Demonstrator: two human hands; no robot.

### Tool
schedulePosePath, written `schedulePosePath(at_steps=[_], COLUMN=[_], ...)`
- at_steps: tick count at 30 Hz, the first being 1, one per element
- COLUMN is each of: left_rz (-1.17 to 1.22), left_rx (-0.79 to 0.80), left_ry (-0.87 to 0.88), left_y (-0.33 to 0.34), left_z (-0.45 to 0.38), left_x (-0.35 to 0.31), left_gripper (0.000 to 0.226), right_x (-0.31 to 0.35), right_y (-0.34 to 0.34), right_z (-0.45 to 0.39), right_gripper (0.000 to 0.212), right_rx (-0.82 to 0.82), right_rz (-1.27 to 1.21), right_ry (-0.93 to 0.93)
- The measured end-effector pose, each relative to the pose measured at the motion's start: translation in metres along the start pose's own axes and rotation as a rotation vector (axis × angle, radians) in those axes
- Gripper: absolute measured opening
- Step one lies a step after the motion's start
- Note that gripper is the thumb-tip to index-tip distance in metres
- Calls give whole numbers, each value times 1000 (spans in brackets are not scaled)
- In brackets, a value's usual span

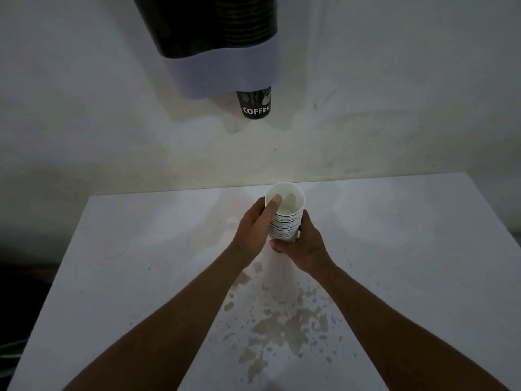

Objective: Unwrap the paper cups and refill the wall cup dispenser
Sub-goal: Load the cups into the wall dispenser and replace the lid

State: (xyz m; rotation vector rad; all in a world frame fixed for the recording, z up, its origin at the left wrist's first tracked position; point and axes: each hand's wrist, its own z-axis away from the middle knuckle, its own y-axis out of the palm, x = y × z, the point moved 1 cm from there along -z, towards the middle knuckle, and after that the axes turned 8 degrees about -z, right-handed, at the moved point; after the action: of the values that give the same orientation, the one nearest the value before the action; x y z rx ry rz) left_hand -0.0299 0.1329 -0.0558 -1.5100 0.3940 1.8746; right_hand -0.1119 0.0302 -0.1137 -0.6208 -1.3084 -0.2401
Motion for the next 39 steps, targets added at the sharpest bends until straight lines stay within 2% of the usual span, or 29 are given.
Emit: schedulePosePath(at_steps=[6,9,11,18,22,26,30,33,36,39], left_rz=[-54,-129,-172,-353,-374,-372,-379,-385,-415,-492], left_rx=[-43,-101,-141,-365,-512,-756,-896,-890,-744,-646], left_ry=[84,129,173,439,545,715,753,647,520,507], left_y=[-4,-12,-21,-72,-103,-141,-170,-188,-201,-207], left_z=[6,12,18,37,40,44,44,38,23,10], left_x=[-12,-24,-38,-116,-164,-216,-257,-280,-293,-298], left_gripper=[47,40,30,28,25,23,38,64,91,90], right_x=[26,48,67,162,217,285,340,368,386,395], right_y=[-14,-22,-29,-45,-48,-48,-48,-48,-47,-43], right_z=[13,21,27,24,10,-5,-21,-36,-50,-64], right_gripper=[98,114,113,75,64,52,45,48,62,70], right_rx=[-64,-88,-124,-234,-274,-358,-418,-463,-444,-424], right_rz=[-115,-50,-15,63,95,95,160,194,196,202], right_ry=[-105,-197,-254,-467,-577,-699,-775,-790,-711,-649])
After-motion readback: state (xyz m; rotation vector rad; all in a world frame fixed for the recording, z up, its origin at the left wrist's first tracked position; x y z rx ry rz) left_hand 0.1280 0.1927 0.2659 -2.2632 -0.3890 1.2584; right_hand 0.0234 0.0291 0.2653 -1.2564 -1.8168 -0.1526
